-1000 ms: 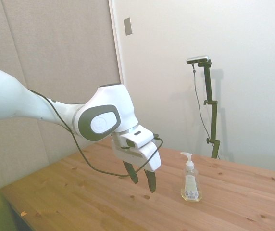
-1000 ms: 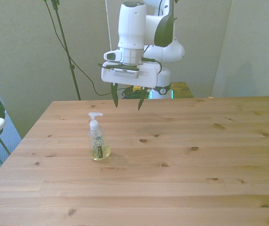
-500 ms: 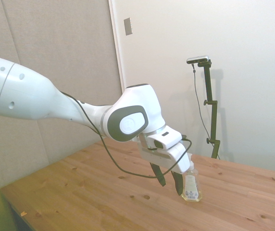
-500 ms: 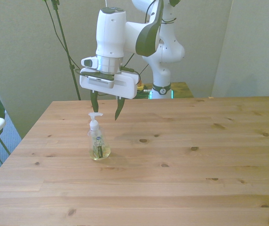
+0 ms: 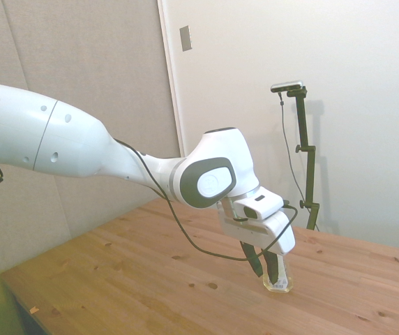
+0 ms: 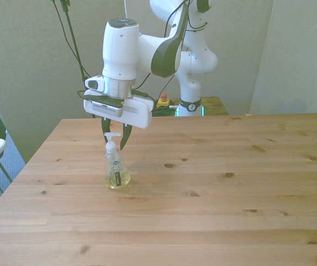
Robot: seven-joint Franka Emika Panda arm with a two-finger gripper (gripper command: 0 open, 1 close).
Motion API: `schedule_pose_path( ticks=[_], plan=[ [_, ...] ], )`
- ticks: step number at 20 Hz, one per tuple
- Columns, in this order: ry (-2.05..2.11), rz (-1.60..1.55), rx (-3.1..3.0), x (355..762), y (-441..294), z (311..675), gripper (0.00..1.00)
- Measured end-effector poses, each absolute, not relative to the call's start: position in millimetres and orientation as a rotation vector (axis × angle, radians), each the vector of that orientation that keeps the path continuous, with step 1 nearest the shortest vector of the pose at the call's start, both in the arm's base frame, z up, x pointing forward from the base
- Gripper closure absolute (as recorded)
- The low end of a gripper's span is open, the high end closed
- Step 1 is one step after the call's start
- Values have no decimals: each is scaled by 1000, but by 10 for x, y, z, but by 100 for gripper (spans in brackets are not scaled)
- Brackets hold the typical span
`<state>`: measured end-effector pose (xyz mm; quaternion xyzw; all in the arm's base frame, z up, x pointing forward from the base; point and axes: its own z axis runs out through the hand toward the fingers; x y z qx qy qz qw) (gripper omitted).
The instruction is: Knock down the sanitizer
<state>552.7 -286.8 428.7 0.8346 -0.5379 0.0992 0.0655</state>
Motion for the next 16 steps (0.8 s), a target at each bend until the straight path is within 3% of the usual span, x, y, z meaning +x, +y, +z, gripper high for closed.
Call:
schedule_pose_path(
  ticks=[16],
  plan=[
    [-1651, 323, 2493, 5776, -2899, 4236, 100]
  ],
)
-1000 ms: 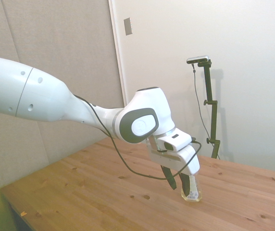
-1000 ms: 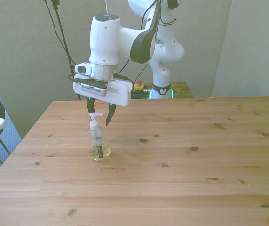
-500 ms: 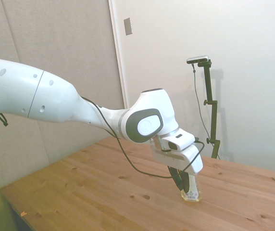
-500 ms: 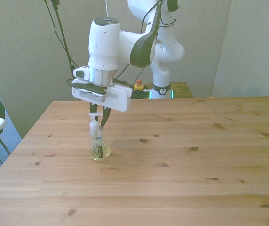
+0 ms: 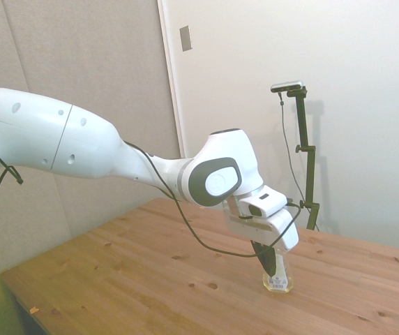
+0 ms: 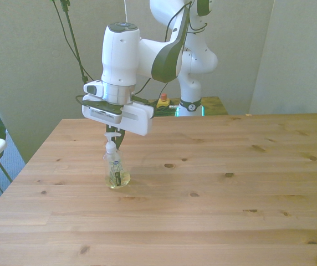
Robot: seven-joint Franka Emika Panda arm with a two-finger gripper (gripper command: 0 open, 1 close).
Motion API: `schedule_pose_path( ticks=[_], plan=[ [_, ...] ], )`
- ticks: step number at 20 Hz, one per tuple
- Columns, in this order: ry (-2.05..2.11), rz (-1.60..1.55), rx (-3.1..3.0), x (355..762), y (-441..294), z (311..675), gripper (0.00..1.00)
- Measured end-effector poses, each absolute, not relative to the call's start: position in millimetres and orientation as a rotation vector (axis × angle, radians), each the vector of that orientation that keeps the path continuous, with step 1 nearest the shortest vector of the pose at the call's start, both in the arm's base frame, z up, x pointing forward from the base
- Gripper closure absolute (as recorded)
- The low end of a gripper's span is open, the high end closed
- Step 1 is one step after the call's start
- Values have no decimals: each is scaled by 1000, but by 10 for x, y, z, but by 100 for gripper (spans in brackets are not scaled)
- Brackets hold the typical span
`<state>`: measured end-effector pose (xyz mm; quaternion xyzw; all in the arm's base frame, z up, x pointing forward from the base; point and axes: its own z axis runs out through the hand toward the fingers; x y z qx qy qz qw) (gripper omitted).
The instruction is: Knock down the sanitizer
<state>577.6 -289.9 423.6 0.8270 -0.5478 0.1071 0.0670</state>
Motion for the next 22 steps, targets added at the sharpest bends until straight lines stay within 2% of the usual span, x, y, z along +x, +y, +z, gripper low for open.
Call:
schedule_pose_path(
  ticks=[12, 22],
  plan=[
    [-1711, 360, 2489, 6235, -2819, 4259, 100],
    [-1820, 396, 2462, 6595, -3028, 4317, 100]
  ],
)
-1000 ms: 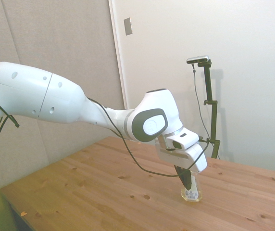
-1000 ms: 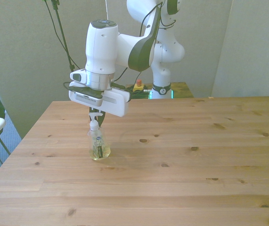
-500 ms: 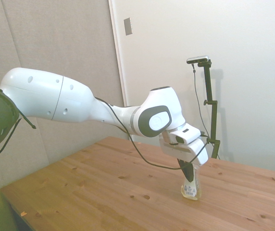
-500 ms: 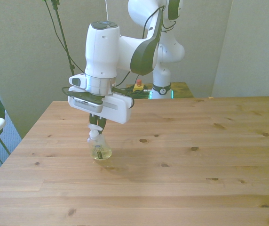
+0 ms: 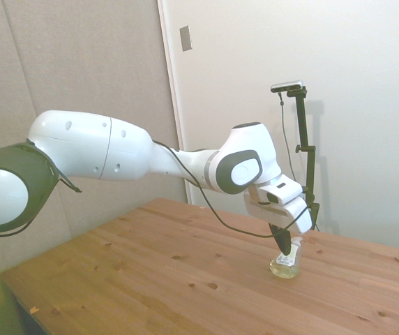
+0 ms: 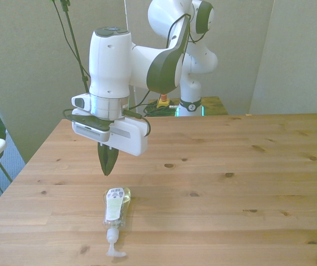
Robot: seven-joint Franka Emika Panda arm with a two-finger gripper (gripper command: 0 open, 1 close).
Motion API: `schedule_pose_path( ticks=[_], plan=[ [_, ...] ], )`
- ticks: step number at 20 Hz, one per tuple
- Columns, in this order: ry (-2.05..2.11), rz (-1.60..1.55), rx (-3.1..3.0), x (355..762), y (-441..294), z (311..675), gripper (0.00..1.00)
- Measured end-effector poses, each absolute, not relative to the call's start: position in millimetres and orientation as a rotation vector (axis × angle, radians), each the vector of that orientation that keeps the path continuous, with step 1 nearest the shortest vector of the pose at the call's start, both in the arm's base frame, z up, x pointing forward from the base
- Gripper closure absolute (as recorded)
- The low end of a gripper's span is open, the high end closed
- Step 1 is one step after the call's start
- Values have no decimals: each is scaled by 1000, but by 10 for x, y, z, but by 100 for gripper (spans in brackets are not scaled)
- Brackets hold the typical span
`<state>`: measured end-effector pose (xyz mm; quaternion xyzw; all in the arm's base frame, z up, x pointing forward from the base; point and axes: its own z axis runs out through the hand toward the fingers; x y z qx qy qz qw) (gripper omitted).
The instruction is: Knock down the sanitizer
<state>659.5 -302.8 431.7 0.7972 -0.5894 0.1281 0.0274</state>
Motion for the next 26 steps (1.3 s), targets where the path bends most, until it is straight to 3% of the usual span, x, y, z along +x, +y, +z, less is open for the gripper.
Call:
schedule_pose_path(
  ticks=[6, 7, 13, 26],
  plan=[
    [-1831, 419, 2462, 6751, -3055, 4313, 100],
    [-1830, 416, 2464, 6762, -3044, 4306, 0],
    [-1824, 374, 2489, 6706, -2955, 4273, 0],
    [-1795, 288, 2553, 6007, -2628, 4323, 0]
  ],
)
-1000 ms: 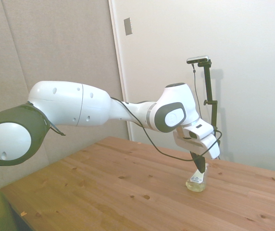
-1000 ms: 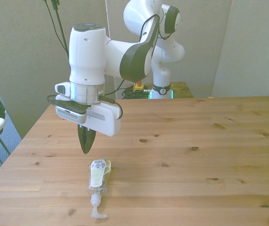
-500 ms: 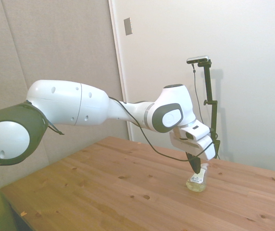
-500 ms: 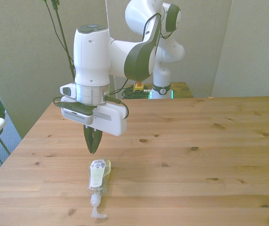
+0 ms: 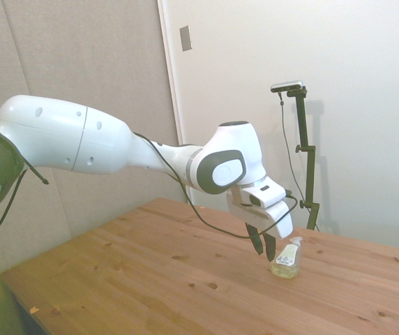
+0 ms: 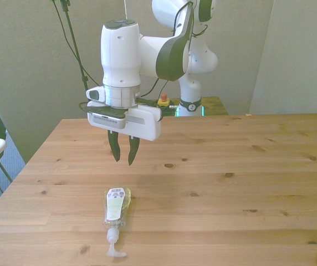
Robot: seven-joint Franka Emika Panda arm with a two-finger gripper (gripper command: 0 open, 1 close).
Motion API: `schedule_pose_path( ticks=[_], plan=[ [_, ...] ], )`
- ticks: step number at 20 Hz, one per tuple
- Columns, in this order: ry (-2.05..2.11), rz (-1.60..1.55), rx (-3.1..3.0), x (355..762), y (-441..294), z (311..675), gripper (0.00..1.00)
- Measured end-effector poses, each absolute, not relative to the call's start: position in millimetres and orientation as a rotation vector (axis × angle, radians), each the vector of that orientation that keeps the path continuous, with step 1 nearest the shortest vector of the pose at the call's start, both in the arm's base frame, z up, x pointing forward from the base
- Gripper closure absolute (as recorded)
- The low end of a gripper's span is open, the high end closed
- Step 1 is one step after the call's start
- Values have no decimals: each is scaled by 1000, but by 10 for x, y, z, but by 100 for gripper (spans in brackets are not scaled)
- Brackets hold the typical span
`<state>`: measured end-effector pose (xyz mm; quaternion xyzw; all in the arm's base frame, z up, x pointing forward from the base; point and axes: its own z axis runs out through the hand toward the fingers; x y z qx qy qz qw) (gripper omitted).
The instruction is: Knock down the sanitizer
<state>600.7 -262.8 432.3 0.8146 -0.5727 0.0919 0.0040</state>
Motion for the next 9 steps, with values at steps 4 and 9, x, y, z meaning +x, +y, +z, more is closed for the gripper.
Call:
schedule_pose_path(
  ticks=[4, 9],
  plan=[
    [-1769, 290, 2572, 5815, -2481, 4293, 0],
    [-1748, 300, 2579, 5622, -2294, 4276, 0]
  ],
)
